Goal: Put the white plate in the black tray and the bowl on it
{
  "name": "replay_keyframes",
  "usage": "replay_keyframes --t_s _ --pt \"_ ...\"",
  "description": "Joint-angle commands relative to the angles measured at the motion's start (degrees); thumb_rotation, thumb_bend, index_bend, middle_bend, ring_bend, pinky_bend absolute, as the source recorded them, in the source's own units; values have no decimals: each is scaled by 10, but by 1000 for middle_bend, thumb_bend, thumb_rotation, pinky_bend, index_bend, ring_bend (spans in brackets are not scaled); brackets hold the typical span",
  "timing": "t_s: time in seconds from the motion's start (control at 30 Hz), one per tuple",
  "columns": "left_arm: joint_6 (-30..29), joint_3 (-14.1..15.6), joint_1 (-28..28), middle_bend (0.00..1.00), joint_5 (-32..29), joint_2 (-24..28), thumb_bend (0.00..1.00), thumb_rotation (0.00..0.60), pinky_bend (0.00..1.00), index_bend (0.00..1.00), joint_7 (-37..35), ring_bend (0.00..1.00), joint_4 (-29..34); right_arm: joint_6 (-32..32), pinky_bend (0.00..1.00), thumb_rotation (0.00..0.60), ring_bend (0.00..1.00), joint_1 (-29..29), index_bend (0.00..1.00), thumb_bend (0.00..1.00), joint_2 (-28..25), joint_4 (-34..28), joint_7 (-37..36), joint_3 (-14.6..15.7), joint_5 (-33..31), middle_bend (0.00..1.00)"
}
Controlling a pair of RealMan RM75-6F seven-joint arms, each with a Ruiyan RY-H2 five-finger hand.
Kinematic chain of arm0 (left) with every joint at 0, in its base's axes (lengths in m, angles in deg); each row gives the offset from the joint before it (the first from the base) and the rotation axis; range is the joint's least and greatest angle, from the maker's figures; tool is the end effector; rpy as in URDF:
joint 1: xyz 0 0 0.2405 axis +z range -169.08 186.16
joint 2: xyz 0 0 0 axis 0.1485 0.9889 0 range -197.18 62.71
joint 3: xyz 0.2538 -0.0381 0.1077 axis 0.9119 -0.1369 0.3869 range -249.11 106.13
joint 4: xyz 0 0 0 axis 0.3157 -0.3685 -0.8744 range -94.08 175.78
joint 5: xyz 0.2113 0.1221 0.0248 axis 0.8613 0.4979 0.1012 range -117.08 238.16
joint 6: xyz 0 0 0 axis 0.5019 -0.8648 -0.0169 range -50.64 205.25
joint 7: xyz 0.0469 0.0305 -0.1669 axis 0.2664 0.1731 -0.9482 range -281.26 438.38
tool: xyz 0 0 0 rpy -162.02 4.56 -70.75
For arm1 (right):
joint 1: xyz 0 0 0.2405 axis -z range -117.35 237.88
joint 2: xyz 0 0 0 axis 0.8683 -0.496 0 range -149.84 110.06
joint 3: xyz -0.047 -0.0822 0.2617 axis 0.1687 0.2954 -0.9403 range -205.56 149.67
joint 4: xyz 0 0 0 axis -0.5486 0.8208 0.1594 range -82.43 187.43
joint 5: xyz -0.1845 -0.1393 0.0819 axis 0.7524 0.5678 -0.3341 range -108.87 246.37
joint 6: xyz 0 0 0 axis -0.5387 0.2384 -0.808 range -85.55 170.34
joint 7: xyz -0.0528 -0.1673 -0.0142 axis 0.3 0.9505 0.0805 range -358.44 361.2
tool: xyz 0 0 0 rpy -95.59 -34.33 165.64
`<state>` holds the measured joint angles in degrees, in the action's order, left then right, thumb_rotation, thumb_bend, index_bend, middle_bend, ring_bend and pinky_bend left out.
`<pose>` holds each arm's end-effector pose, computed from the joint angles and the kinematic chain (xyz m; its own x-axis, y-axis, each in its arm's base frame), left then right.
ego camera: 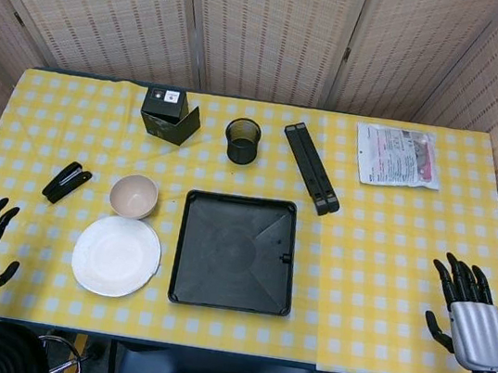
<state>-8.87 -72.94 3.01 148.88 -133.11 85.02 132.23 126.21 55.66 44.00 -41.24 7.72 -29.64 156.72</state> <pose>-0.3370 0.2155 0.1233 0.4880 -0.0029 0.8729 0.8712 -0.0607 -0.4872 -0.3381 -0.2105 0.1258 0.4809 -0.0429 0.8757 -0.8766 -0.0458 0.4791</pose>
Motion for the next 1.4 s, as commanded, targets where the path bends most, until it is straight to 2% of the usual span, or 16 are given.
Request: replay_keyframes --t_s 0.03,0.17,0.33,0.4,0.47,0.5,0.6,0.7,0.73,0.83,1.0,1.2,1.4 --pt "5 1 -2 28 1 0 346 600 17 38 -2 0 1 5 0 600 0 3 0 405 -2 0 -3 0 1 0" --pt "11 3 -5 25 2 -1 346 600 17 39 0 0 2 8 0 600 0 4 0 406 -2 2 -5 0 3 0" --pt "-2 17 0 9 31 2 344 600 24 38 -4 0 12 13 0 600 0 6 0 404 -2 1 -4 5 14 0" --pt "-12 23 4 17 46 -1 344 600 58 41 1 0 7 12 0 600 0 5 0 405 -3 -1 -7 5 17 0" --pt "-17 34 6 74 67 -7 344 600 137 47 0 34 0 15 0 600 0 5 0 405 -3 -4 -8 4 20 0" --pt "-24 38 7 133 81 -12 344 600 215 52 -7 87 -5 17 0 600 0 5 0 405 -2 -6 -8 5 23 0" --pt "-65 45 17 415 120 -42 344 600 572 117 -17 367 -41 20 0 600 0 2 0 405 3 -6 -5 6 38 0" --pt "-88 50 35 829 131 -69 316 600 898 196 27 742 -58 10 0 600 0 -1 0 405 6 -6 4 8 34 0" --pt "-99 50 38 940 142 -78 295 600 973 236 37 856 -66 6 0 600 0 -1 0 405 5 -8 8 8 29 0" --pt "-120 58 43 1000 172 -106 276 600 1000 353 38 982 -95 3 0 600 0 0 0 405 2 -14 7 7 22 0" --pt "-101 71 39 1000 177 -137 276 600 1000 451 14 1000 -137 12 0 600 0 4 0 405 -3 -17 3 13 34 0" --pt "-82 70 30 1000 171 -182 283 600 1000 473 -5 1000 -185 0 0 600 0 1 0 405 -6 -16 3 13 27 0" --pt "-59 66 22 1000 157 -213 288 600 1000 448 -4 1000 -213 -6 0 600 0 -1 0 406 -7 -17 2 11 21 0"
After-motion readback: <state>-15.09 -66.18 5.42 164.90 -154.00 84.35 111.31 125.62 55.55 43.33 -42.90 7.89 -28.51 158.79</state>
